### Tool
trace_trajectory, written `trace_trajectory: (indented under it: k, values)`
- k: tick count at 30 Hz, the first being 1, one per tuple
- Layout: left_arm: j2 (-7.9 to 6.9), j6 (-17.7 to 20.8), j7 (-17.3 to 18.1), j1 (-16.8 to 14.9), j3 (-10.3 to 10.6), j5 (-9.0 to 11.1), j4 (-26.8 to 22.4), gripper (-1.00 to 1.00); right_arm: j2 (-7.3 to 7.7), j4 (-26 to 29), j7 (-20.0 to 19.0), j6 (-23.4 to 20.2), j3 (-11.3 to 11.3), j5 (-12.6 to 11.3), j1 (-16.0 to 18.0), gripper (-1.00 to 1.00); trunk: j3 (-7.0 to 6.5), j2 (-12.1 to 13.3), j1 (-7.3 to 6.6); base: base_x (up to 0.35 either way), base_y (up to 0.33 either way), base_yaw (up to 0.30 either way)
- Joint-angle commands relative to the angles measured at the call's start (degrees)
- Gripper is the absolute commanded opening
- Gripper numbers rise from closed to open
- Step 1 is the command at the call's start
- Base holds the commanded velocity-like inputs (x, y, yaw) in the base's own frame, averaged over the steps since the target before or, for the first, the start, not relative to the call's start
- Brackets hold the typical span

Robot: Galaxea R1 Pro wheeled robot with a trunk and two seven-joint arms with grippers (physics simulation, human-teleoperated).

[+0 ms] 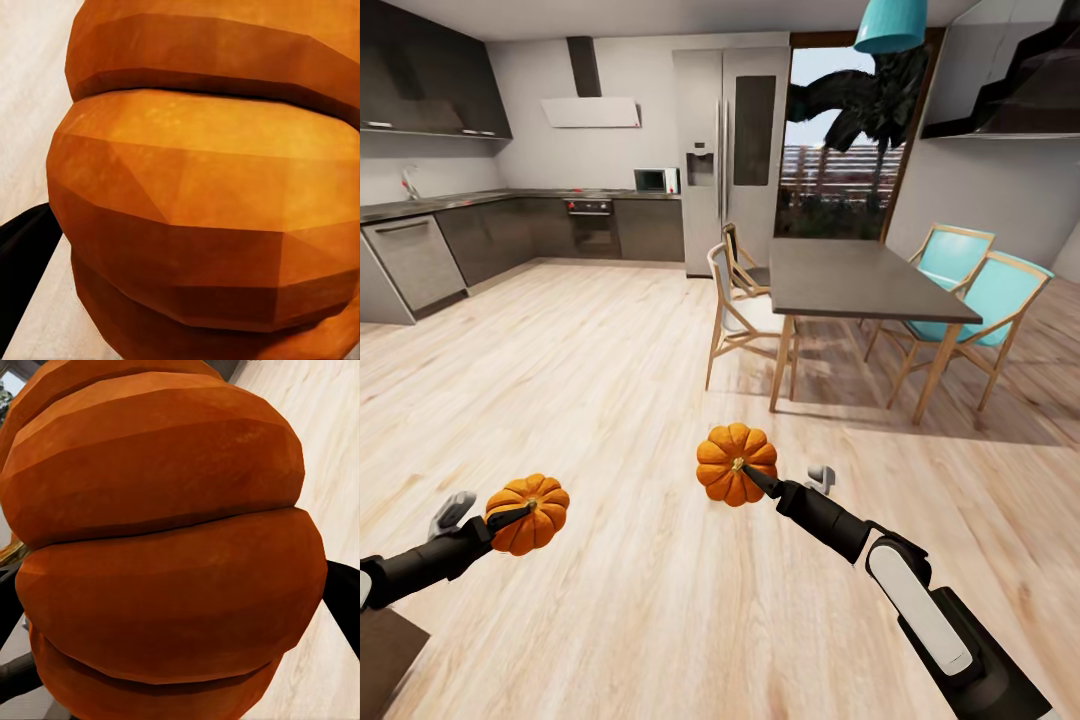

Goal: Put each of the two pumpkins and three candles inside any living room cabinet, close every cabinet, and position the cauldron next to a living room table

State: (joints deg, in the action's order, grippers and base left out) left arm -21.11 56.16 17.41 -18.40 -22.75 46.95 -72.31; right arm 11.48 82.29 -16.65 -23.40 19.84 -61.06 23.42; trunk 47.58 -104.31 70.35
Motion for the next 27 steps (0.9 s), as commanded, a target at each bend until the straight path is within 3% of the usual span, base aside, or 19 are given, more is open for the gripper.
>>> trace_trajectory:
  k: [1, 27]
  values:
    - [0.01, 0.4, 0.3, -0.1, -0.1, 0.2, 0.0, -1.0, 0.03, 0.0, 0.0, -0.2, 0.0, -0.7, 0.0, -1.0, 0.04, 0.0, 0.02, 0.245, 0.0, 0.0]
    - [0.06, 0.4, 0.3, -0.1, 0.0, 0.3, 0.0, -1.0, -0.05, 0.1, 0.0, 0.2, 0.0, -0.7, 0.0, -1.0, 0.04, 0.0, 0.02, 0.245, 0.0, 0.0]
